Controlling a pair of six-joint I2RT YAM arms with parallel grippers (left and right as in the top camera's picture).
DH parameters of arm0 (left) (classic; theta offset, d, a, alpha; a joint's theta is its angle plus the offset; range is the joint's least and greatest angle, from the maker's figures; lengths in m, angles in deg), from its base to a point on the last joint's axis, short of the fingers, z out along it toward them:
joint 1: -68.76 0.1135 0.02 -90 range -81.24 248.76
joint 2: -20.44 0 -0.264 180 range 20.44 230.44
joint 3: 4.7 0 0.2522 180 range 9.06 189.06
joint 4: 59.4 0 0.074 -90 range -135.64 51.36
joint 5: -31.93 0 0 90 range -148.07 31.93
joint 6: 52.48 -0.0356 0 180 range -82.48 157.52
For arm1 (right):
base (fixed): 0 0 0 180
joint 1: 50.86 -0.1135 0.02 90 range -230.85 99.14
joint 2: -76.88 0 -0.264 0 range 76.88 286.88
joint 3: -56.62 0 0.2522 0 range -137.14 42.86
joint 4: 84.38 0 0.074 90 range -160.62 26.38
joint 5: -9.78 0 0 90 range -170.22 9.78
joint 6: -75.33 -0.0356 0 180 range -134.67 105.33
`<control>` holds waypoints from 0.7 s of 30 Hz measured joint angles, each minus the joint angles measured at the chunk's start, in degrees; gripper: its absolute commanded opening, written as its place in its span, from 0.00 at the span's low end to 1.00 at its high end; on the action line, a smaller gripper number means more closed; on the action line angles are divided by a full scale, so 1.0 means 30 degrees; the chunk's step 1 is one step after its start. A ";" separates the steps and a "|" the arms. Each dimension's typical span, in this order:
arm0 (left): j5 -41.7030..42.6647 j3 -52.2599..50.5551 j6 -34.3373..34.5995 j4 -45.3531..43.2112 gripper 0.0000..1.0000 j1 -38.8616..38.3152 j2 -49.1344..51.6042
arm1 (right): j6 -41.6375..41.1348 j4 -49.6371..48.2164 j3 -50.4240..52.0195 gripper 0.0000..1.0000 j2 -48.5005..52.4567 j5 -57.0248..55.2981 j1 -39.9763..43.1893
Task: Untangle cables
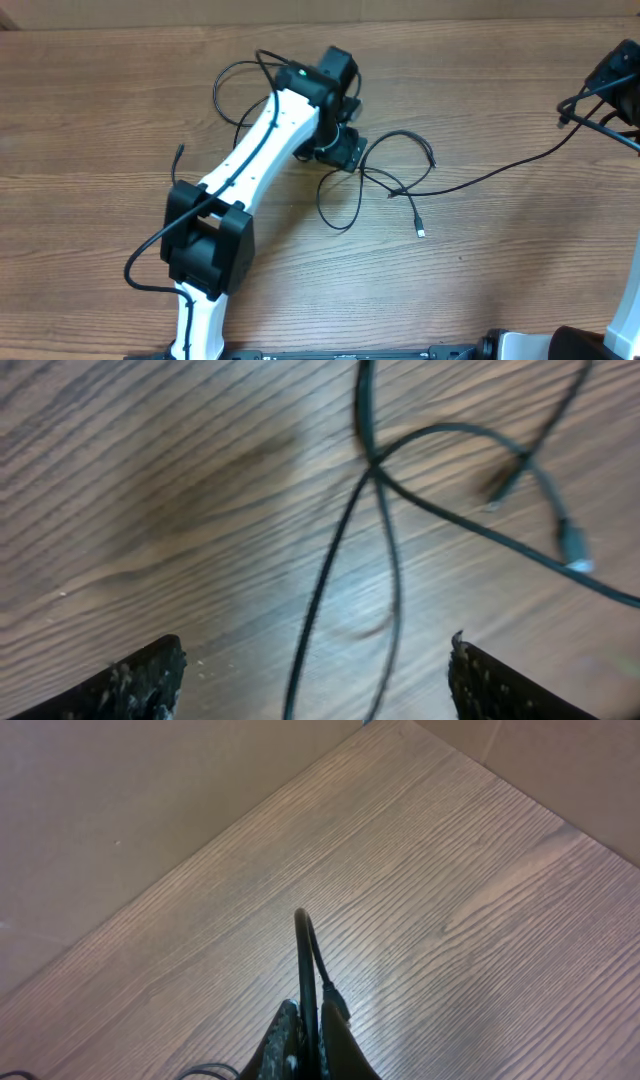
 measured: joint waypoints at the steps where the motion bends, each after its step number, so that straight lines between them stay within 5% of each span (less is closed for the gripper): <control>1: -0.0219 -0.0240 -0.0015 -0.0102 0.85 -0.0073 0.0000 | 0.0007 0.0007 0.0000 0.04 0.0000 0.0000 0.0000; 6: -0.0911 -0.1807 -0.0124 -0.0867 0.83 -0.0182 0.0000 | 0.0000 0.0015 0.0000 0.04 0.0000 0.0000 0.0000; 8: -0.0911 -0.2499 -0.0102 -0.1304 0.74 -0.0182 0.0000 | 0.0000 0.0000 0.0000 0.04 0.0000 0.0000 0.0000; 9: -0.0787 -0.2885 -0.0051 -0.1588 0.57 -0.0182 0.0000 | 0.0000 0.0000 0.0000 0.04 0.0000 0.0007 0.0000; 11: -0.0408 -0.3519 -0.0015 -0.1967 0.04 -0.0182 0.0007 | -0.0007 0.0000 0.0000 0.04 0.0000 0.0007 0.0000; 21: -0.0772 -0.0685 -0.0058 0.0896 0.04 0.0255 0.0007 | 0.0007 0.0000 0.0000 0.04 -0.0007 0.0007 0.0000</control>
